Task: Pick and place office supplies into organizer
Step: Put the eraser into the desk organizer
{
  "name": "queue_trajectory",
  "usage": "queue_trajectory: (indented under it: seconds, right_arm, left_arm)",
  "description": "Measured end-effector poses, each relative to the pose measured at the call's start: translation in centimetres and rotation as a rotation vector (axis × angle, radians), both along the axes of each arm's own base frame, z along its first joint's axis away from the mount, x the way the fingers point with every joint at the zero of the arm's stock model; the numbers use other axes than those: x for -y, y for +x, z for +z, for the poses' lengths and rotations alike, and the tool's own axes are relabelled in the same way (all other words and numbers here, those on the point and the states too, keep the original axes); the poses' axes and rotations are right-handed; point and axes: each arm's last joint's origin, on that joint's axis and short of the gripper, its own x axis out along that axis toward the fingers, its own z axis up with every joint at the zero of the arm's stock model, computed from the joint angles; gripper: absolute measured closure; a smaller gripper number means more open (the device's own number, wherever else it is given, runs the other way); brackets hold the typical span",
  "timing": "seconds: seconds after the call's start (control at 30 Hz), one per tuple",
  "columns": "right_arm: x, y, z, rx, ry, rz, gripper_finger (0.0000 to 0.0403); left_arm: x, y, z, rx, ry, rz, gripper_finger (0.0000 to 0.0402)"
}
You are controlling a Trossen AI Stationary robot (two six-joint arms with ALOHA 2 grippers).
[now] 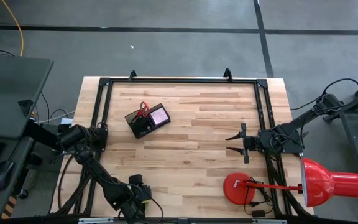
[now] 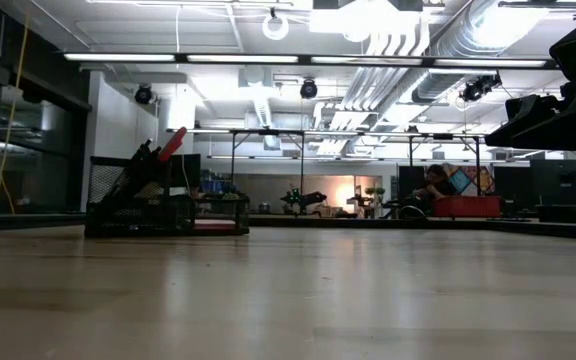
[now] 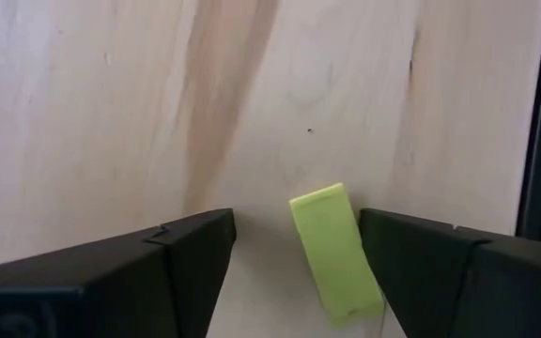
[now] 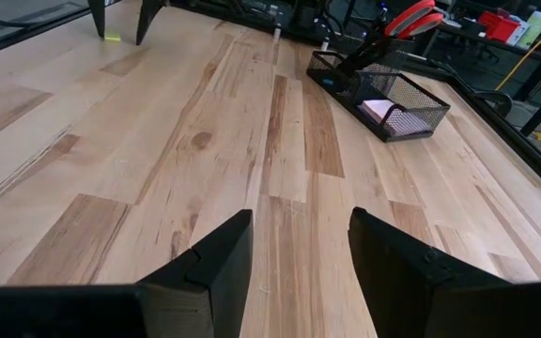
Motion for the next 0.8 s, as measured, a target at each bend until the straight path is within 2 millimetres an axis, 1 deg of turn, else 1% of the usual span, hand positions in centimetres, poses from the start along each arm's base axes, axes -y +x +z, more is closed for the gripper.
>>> queue_trajectory:
  seconds: [0.13,0.3,0.6,0.8]
  right_arm:
    - [0.00,0.00,0.00,0.000,0.001,0.000,0.0233]
    - [0.00,0.00,0.01,0.000,0.000,0.000,0.0233]
    - [0.00,0.00,0.01,0.000,0.000,0.000,0.0233]
    - [0.00,0.00,0.01,0.000,0.000,0.000,0.0233]
  left_arm:
    - [-0.09,-0.04,0.00,0.000,0.009,0.012,0.0190]
    - [-0.13,-0.08,-0.03,-0.032,-0.049,0.083,0.0203]
    - [-0.22,-0.35,-0.03,-0.065,-0.062,0.126,0.0204]
    - [-0.24,-0.44,-0.01,-0.084,-0.068,0.118,0.0204]
